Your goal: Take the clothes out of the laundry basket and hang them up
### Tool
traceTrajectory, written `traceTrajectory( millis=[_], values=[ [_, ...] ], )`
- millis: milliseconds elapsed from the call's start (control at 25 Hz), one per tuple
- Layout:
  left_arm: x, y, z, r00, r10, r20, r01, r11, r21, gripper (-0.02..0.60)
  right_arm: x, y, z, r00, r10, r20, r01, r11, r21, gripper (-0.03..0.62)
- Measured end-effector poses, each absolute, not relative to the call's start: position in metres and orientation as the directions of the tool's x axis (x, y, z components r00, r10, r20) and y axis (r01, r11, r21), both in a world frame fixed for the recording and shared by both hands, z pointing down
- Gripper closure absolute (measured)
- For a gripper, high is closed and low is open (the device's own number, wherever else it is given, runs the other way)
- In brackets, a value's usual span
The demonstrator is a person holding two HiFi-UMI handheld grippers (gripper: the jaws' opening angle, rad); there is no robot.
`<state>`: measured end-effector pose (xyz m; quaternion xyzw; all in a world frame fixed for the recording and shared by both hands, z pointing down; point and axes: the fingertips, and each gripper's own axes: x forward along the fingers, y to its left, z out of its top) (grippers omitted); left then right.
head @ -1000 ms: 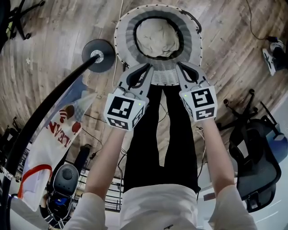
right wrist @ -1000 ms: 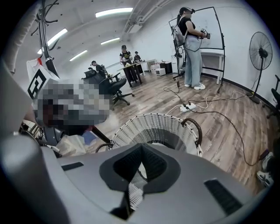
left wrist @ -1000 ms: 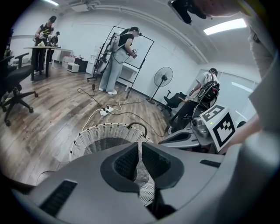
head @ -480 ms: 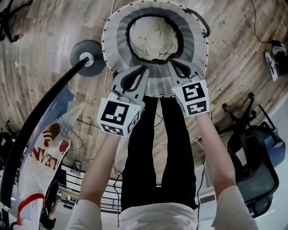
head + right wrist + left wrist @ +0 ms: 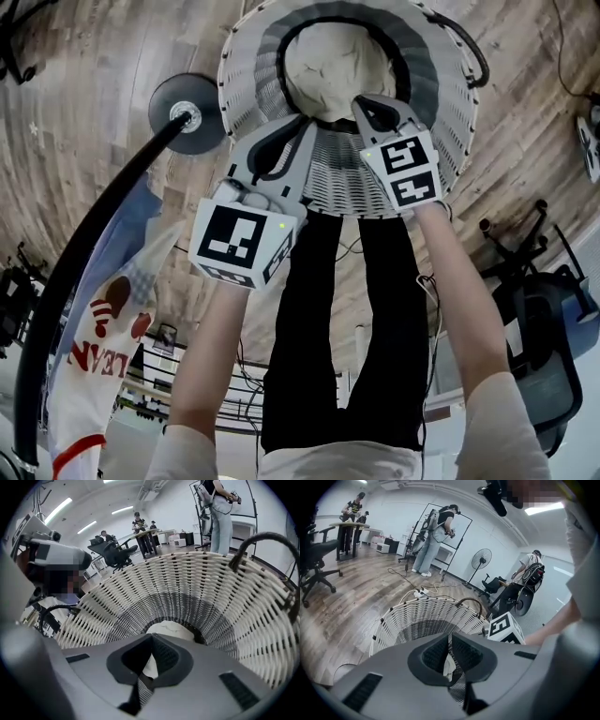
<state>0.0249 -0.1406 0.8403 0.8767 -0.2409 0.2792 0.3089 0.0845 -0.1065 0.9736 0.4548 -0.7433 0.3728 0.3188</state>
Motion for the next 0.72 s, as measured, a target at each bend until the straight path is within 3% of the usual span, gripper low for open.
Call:
traceTrajectory(
  millis=[480,720],
  values=[
    [0.005,-0.163,0.861,0.685,-0.239,0.688,-0.583,-0.746,0.321,0.543,0.046,-0.128,1.045,-0.435,-0.370,0.821,-0.885,0.345,-0.313,0.586],
    [-0.002,-0.171,0.870,0.693,-0.230,0.683,-0.594,-0.719,0.361,0.543,0.026,-0.132,1.083,-0.457,-0.343,0.820,-0.880,0.309,-0.361,0.577]
  ],
)
